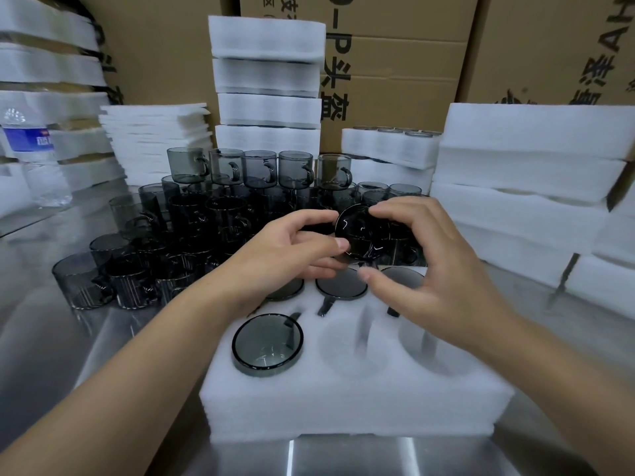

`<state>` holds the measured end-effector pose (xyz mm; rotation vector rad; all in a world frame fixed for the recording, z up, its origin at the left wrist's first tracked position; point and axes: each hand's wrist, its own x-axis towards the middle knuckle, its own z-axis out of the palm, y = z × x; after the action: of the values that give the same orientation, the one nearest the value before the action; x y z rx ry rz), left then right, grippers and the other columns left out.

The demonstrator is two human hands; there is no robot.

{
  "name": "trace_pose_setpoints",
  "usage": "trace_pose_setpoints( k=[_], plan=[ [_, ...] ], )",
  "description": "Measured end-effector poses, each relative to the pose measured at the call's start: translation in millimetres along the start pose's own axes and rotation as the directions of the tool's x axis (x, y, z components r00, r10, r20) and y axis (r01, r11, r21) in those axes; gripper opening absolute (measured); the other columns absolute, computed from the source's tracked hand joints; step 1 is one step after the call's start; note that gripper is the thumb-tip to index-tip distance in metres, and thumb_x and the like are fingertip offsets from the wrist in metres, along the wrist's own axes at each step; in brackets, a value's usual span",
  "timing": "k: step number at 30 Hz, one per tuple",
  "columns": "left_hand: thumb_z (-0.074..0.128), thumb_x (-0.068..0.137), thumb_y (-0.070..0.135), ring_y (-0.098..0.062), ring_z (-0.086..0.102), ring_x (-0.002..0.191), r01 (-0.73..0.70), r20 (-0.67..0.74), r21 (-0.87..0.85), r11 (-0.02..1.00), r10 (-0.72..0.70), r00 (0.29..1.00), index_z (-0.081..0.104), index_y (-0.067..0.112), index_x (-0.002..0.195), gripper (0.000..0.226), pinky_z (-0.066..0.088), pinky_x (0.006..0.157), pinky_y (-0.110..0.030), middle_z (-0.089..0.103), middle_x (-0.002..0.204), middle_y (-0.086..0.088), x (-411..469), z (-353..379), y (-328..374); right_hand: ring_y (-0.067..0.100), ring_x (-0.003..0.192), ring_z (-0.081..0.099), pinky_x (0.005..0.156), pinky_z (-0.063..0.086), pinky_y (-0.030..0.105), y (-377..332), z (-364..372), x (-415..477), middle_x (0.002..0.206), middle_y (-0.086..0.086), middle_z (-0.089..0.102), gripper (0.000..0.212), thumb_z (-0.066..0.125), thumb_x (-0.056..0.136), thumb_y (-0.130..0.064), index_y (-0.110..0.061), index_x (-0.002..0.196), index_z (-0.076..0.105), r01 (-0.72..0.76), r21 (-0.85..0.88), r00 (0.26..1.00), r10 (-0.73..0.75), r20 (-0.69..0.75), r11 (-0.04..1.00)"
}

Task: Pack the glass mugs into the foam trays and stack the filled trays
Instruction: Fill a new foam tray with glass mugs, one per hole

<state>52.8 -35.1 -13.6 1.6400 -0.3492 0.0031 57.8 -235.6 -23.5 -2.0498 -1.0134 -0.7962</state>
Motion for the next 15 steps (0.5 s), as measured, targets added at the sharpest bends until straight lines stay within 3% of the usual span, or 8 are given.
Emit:
trace_pose_setpoints(
  k=[9,15],
  plan=[
    [0.066,0.086,0.015,-0.019,0.072,0.091,-0.025,0.015,-0.014,1.0,0.025,1.0,0.054,0.028,0.118,0.036,0.056,0.073,-0.021,0.073,0.102,-0.005,-1.1,-0.5,0.1,0.002,0.115,0.044,0.1,0.029,0.009,2.3,0.5,1.8,0.12,-0.009,0.045,0.052,0.069,0.077,-0.016,-0.014,0.126,0.052,0.031,-0.078,0.999,-0.032,-0.012,0.996],
    [0.065,0.085,0.012,-0.021,0.071,0.094,-0.036,0.022,-0.031,0.999,0.036,0.999,0.049,0.025,0.126,0.045,0.056,0.076,-0.022,0.072,0.105,-0.006,-2.0,-0.6,0.3,0.007,0.119,0.046,0.103,0.032,0.016,-0.9,-0.6,1.2,0.123,-0.008,0.048,0.053,0.071,0.076,-0.021,-0.017,0.125,0.054,0.037,-0.091,0.999,-0.037,-0.004,0.995]
  ],
)
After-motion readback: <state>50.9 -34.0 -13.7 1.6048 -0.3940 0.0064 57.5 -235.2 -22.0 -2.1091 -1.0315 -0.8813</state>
